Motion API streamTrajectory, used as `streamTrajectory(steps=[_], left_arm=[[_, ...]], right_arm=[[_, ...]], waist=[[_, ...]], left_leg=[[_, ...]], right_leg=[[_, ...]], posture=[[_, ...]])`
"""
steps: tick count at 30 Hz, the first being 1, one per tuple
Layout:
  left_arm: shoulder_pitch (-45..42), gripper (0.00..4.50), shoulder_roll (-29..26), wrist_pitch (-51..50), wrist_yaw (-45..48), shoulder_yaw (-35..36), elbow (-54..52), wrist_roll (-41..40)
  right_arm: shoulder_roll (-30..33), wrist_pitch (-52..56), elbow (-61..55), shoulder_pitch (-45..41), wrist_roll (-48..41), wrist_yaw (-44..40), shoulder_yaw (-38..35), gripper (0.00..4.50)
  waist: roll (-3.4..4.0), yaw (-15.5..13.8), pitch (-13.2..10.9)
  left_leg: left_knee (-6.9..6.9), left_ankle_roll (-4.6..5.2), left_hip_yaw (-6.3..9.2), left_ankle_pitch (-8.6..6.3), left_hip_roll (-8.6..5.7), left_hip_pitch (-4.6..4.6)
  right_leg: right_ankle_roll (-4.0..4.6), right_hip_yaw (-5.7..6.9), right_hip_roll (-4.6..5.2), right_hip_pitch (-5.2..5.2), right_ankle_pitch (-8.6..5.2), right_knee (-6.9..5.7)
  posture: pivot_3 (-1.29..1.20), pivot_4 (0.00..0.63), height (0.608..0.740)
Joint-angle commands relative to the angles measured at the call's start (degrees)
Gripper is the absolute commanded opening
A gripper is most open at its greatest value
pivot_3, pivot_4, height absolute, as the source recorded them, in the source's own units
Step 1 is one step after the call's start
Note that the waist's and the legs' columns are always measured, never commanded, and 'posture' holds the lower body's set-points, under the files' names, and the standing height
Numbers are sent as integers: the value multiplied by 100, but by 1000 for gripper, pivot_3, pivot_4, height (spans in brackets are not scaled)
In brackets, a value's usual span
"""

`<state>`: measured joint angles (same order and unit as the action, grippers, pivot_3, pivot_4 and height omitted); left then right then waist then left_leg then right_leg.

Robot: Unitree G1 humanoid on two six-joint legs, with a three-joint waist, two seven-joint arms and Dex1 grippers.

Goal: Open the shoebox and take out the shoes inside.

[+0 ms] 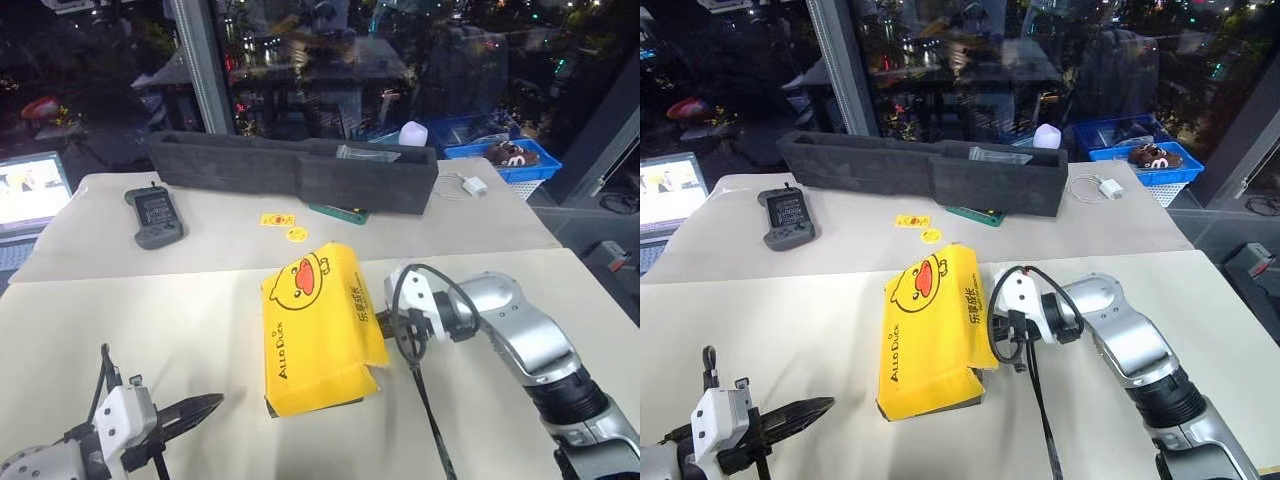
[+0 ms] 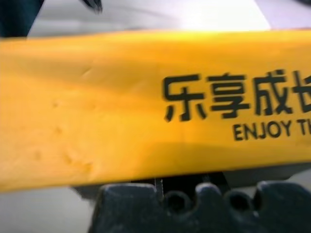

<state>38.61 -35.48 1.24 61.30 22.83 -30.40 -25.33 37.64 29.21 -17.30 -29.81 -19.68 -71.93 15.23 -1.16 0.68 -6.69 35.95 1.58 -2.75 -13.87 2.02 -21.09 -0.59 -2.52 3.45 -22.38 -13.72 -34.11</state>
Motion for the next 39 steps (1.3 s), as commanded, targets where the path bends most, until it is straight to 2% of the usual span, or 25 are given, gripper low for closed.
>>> streamTrajectory(steps=[1,6,12,15,19,23,27,30,33,39], left_arm=[[99,0,25,163,-107,239,-180,-50],[374,0,145,208,-183,362,-380,-77],[1141,0,327,308,-124,686,-816,-211],[1794,0,464,408,68,973,-1072,-364],[2236,0,570,546,225,1173,-1176,-437],[2335,0,570,463,162,1313,-1367,-567],[2220,0,496,345,110,1277,-1433,-563],[2175,0,435,314,126,1302,-1452,-600],[2053,0,301,196,84,1414,-1513,-805],[1218,0,-738,-993,-759,2155,-2059,-2372]], right_arm=[[-122,421,-408,-525,-613,15,-276,34],[-738,772,-711,-1356,-1145,174,-72,34],[-1542,337,69,-2000,-781,245,456,34],[-1864,-121,754,-2002,-467,127,788,34],[-2286,-691,1755,-2078,-16,156,1052,34],[-3466,-1366,3578,-2589,667,816,1295,34],[-4185,-1757,4444,-2918,1007,1021,1334,34],[-4229,-1883,4481,-2961,1129,872,1297,34],[-3931,-1770,4092,-2901,1096,637,1161,34],[-2470,-475,2116,-2463,304,91,434,34]], waist=[[0,6,0],[0,71,0],[-17,51,12],[-24,51,17],[-29,62,20],[-26,123,18],[-26,211,17],[-29,178,19],[-31,139,20],[-35,61,21]], left_leg=[[-3,0,0,0,0,-1],[-8,0,-3,0,16,-1],[-15,-6,-7,-4,33,-1],[-15,-9,-22,-5,37,-4],[-12,-14,-41,-8,42,-3],[-10,-14,-60,-8,52,1],[-11,-14,-70,-8,67,1],[-15,-14,-70,-9,81,4],[-13,-24,-74,-14,79,6],[-7,-27,-73,-12,79,6]], right_leg=[[1,-1,1,-3,0,-1],[11,0,-1,-19,6,-10],[30,15,-4,-48,1,-15],[37,13,1,-70,-2,-18],[40,13,6,-73,-3,-17],[50,15,-5,-79,-1,-34],[70,14,-27,-84,-11,-80],[83,24,-44,-86,-20,-85],[86,47,-36,-97,-27,-85],[79,58,-7,-82,-27,-84]], posture=[[0,150,740],[0,150,740],[0,150,740],[0,150,740],[0,150,740],[0,150,740],[0,150,740],[0,150,740],[0,150,740],[0,150,740]])
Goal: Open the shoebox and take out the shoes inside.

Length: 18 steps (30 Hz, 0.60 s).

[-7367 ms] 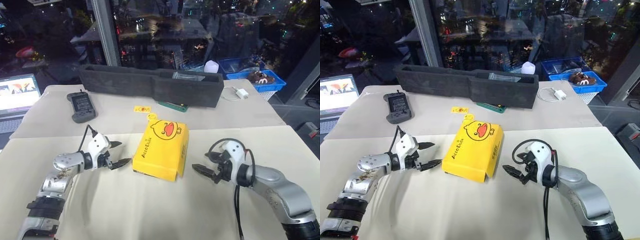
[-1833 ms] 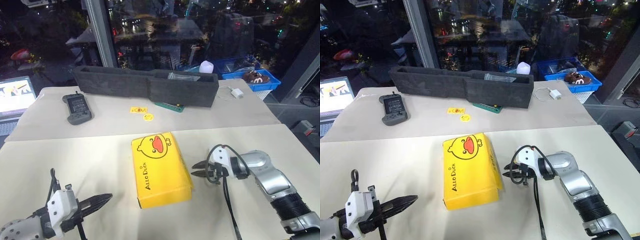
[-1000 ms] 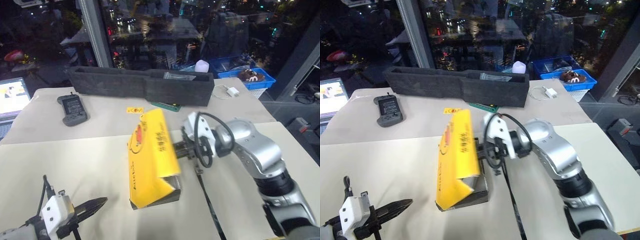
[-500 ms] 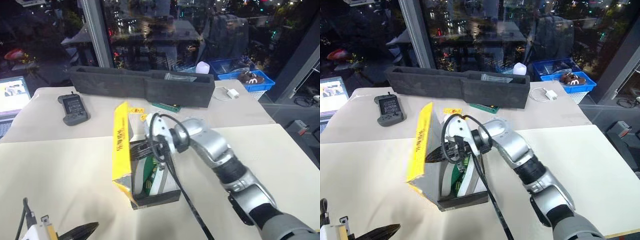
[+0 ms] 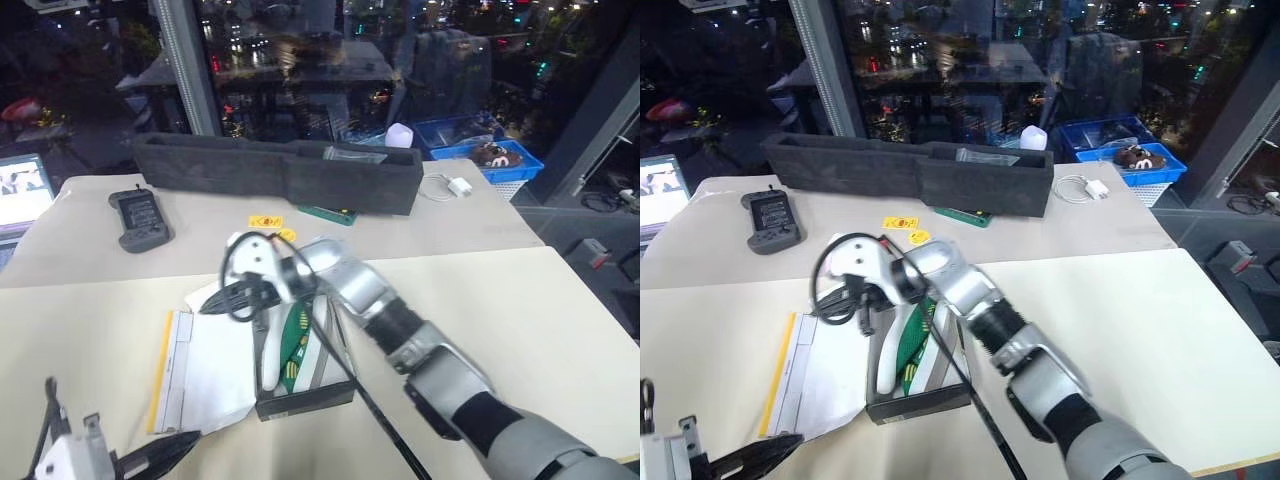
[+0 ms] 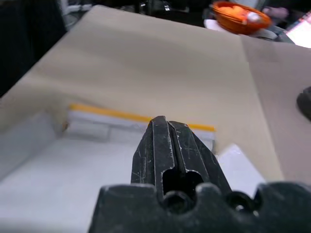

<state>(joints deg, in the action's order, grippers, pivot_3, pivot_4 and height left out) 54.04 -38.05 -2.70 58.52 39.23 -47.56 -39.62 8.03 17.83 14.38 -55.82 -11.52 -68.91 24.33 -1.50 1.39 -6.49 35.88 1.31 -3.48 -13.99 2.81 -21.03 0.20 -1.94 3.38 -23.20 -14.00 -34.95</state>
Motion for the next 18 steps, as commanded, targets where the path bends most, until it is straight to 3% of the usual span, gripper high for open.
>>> streamTrajectory(steps=[1,6,9,13,14,16,18], left_arm=[[-462,0,-714,-779,-567,728,-371,-1243],[-849,0,-1538,-1687,-873,1607,-229,-2431],[-1147,0,-1735,-1984,-851,1597,85,-2239],[-1355,0,-1747,-2218,-631,1374,325,-1956],[-1326,0,-1662,-2228,-514,1235,389,-1829],[-1287,0,-1542,-2259,-349,1070,474,-1665],[-1307,0,-1451,-2285,-232,977,523,-1541]], right_arm=[[775,919,-1376,257,-657,-249,-625,34],[2078,1927,-2704,900,-1266,-461,-1141,34],[2575,2088,-3147,1248,-1206,-386,-1027,34],[2790,2121,-3448,1461,-1194,-307,-871,34],[2867,2011,-3484,1513,-1088,-341,-768,569],[2959,1810,-3477,1555,-914,-397,-612,802],[3020,1593,-3436,1564,-803,-468,-488,1555]], waist=[[-3,-11,2],[-3,-31,5],[17,-9,2],[18,51,1],[18,53,1],[18,55,1],[11,52,0]], left_leg=[[0,0,-1,0,0,1],[-6,1,-2,0,2,-2],[-14,2,-9,0,-1,4],[-21,4,-34,-2,-1,19],[-22,4,-42,-2,4,22],[-23,3,-46,-2,9,28],[-24,2,-52,-3,8,31]], right_leg=[[-4,-2,-1,5,2,-1],[-34,1,-11,10,17,-3],[-32,-1,-13,9,11,-1],[-16,-18,-42,12,1,-6],[-11,-19,-49,11,-2,-6],[0,-21,-54,14,-8,-5],[18,-27,-52,13,-19,-5]], posture=[[0,150,740],[0,150,740],[0,150,740],[0,150,740],[0,150,740],[0,150,740],[0,150,740]])
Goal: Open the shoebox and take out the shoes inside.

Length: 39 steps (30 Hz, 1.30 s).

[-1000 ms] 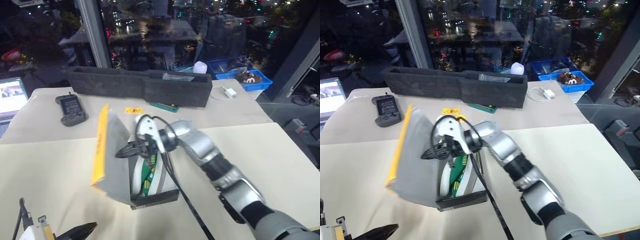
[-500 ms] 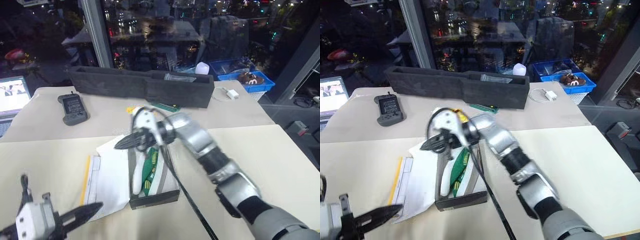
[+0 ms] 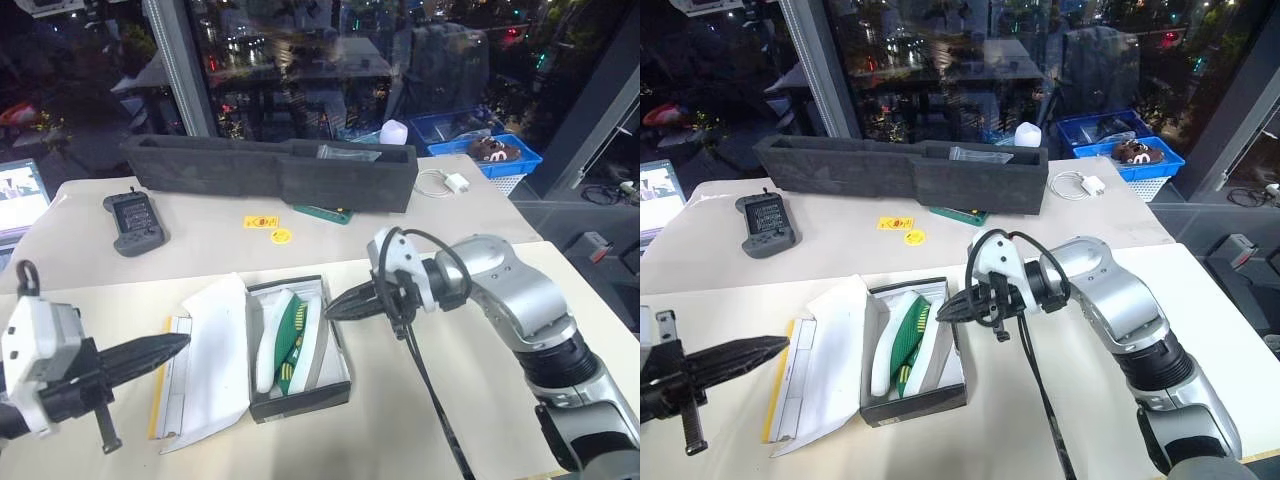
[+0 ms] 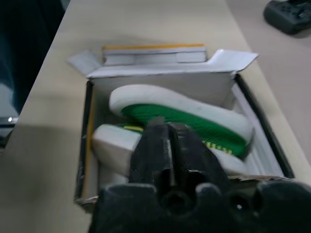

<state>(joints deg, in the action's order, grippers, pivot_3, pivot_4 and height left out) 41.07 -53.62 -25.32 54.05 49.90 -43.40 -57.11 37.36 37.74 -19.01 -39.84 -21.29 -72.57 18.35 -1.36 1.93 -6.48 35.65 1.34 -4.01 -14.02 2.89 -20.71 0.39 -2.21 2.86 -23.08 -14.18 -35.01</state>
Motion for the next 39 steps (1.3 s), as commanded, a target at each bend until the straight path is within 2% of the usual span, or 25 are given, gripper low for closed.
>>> streamTrajectory(steps=[1,4,5,6,9,19,25,39], left_arm=[[-40,0,149,-29,243,-156,136,274],[-149,0,242,-34,301,-307,187,446],[-183,0,263,-47,320,-331,192,483],[-219,0,284,-64,325,-354,191,509],[-348,0,323,-119,313,-438,193,579],[-627,0,387,-312,273,-584,176,646],[-771,0,427,-431,193,-682,115,644],[-832,0,549,-503,49,-729,-12,674]], right_arm=[[120,-603,-69,-40,292,-146,209,1756],[112,-1396,96,-124,821,-121,478,2933],[96,-1639,159,-153,979,-96,539,3074],[65,-1954,246,-186,1192,-19,602,3486],[30,-2861,485,-329,1666,-71,803,4325],[-107,-4740,949,-903,2450,-656,1408,4325],[-349,-5699,1734,-1129,3017,-715,1814,4325],[-788,-6751,3013,-1356,3598,-849,2314,4325]], waist=[[-8,-6,0],[-10,-40,1],[-12,-53,0],[-12,-74,0],[-14,-98,0],[-21,-115,2],[-21,-109,1],[-24,-116,3]], left_leg=[[0,0,-1,0,0,0],[2,-1,-5,0,-4,2],[2,-1,-7,0,-5,8],[4,-1,-9,0,-5,9],[5,-3,-19,-1,-7,16],[1,-4,-32,-2,-3,18],[2,-4,-34,-2,-3,34],[3,-7,-36,-1,-7,46]], right_leg=[[0,-1,1,0,0,1],[0,-2,10,-2,0,3],[0,-2,12,-5,0,4],[-2,-2,15,-7,-1,5],[-6,-6,24,-6,-2,6],[-7,-10,24,-1,-2,2],[-6,-13,30,2,-2,1],[-6,-16,54,10,-1,1]], posture=[[0,150,740],[0,150,740],[0,150,740],[0,150,740],[0,150,740],[0,150,740],[0,150,740],[0,150,740]])
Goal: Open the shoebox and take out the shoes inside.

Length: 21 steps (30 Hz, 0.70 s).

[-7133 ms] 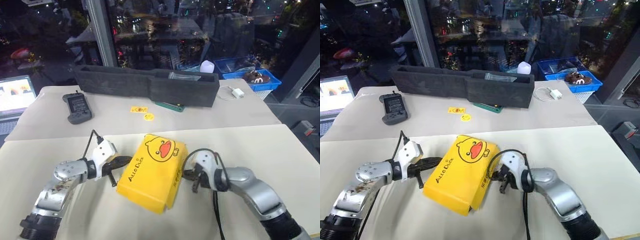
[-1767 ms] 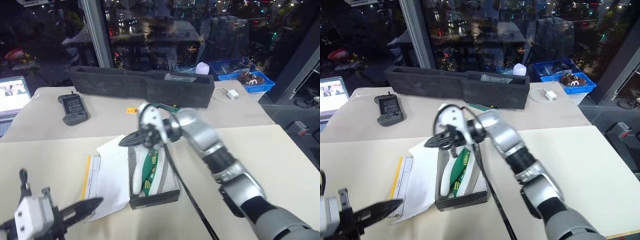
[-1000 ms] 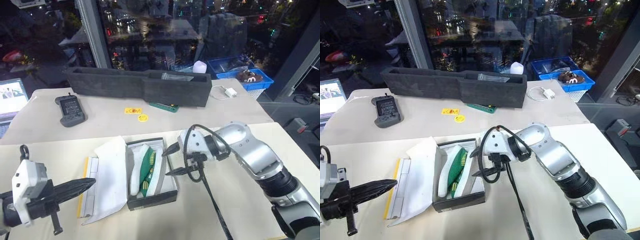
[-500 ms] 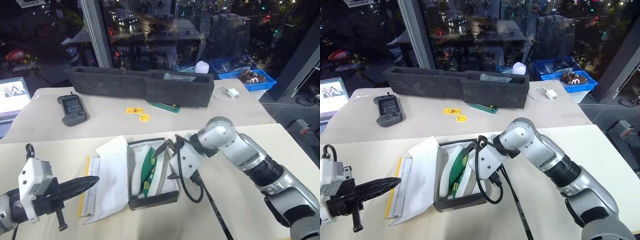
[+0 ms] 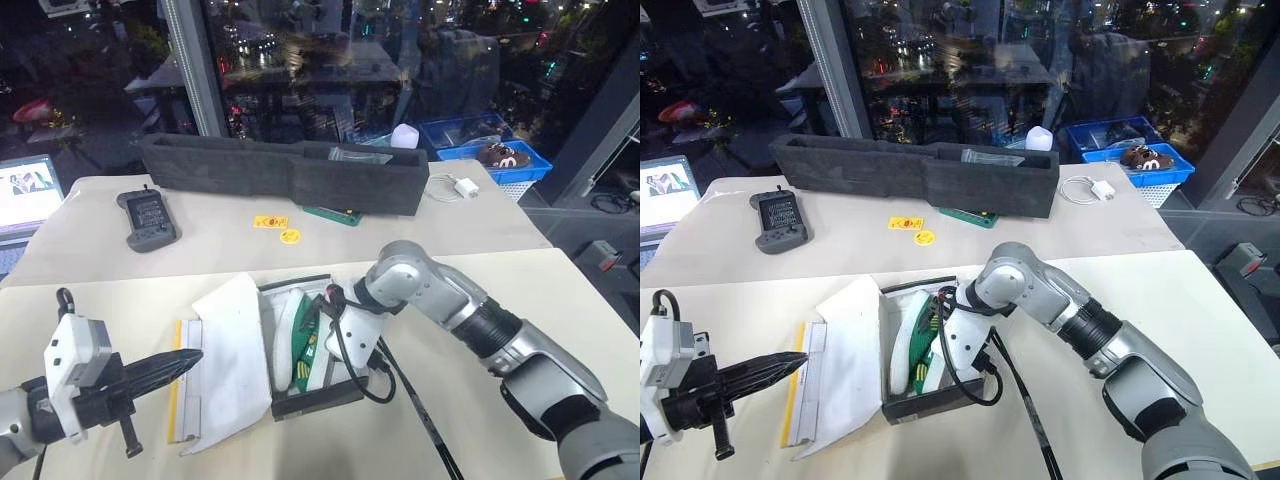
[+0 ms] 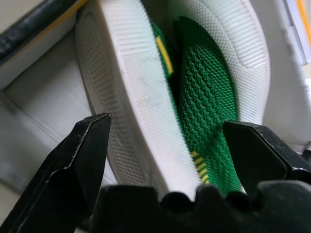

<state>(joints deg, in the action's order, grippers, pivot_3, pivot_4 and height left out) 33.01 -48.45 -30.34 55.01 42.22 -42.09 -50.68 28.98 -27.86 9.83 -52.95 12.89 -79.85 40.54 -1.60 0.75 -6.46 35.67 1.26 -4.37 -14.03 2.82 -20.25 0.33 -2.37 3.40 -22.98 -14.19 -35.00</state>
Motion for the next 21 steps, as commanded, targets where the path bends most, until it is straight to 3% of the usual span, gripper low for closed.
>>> streamTrajectory(steps=[1,4,5,13,21], left_arm=[[-26,0,40,1,-54,42,-141,37],[-18,0,67,3,-69,39,-158,55],[-16,0,74,5,-67,36,-166,63],[-82,0,119,38,-80,-48,-159,154],[-211,0,117,51,-71,-146,-92,237]], right_arm=[[55,-212,140,-41,173,-142,101,4325],[41,-197,136,-42,142,-135,68,3681],[34,-191,137,-44,141,-132,61,3193],[7,-53,38,-27,159,-174,14,663],[29,179,-353,-330,-40,-117,-341,663]], waist=[[0,0,0],[0,-3,0],[0,-1,0],[0,11,0],[0,11,-3]], left_leg=[[0,0,4,0,0,1],[0,-1,9,-1,0,0],[0,-1,11,-1,0,1],[-1,-1,16,-1,5,3],[-5,-2,17,-1,4,0]], right_leg=[[0,-1,1,1,0,0],[0,0,1,0,0,0],[0,0,1,0,0,0],[0,2,-5,-4,1,-7],[0,1,-2,-4,1,-3]], posture=[[0,150,740],[0,150,740],[0,150,740],[0,150,740],[0,150,740]])
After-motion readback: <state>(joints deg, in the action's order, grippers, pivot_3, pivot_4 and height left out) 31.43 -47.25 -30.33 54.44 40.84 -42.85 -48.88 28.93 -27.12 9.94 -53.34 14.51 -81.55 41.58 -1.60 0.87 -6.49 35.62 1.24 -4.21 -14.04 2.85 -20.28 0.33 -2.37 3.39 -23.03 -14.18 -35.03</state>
